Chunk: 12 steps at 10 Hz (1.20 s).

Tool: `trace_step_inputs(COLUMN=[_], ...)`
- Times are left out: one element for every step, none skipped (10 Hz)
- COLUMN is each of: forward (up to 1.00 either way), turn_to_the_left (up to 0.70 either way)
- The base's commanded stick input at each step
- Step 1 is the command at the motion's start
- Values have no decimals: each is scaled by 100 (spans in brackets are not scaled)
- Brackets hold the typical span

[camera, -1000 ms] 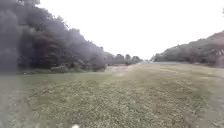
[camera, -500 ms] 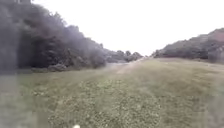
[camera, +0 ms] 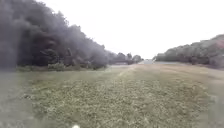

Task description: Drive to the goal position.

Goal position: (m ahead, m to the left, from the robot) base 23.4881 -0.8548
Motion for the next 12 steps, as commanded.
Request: trace_step_inputs(forward=[60,60,60,60,60,60,60,60,60,60,60,60], turn_to_the_left=[-3,0,0,0,0,0,0,-1,-2,-8,-11,-11])
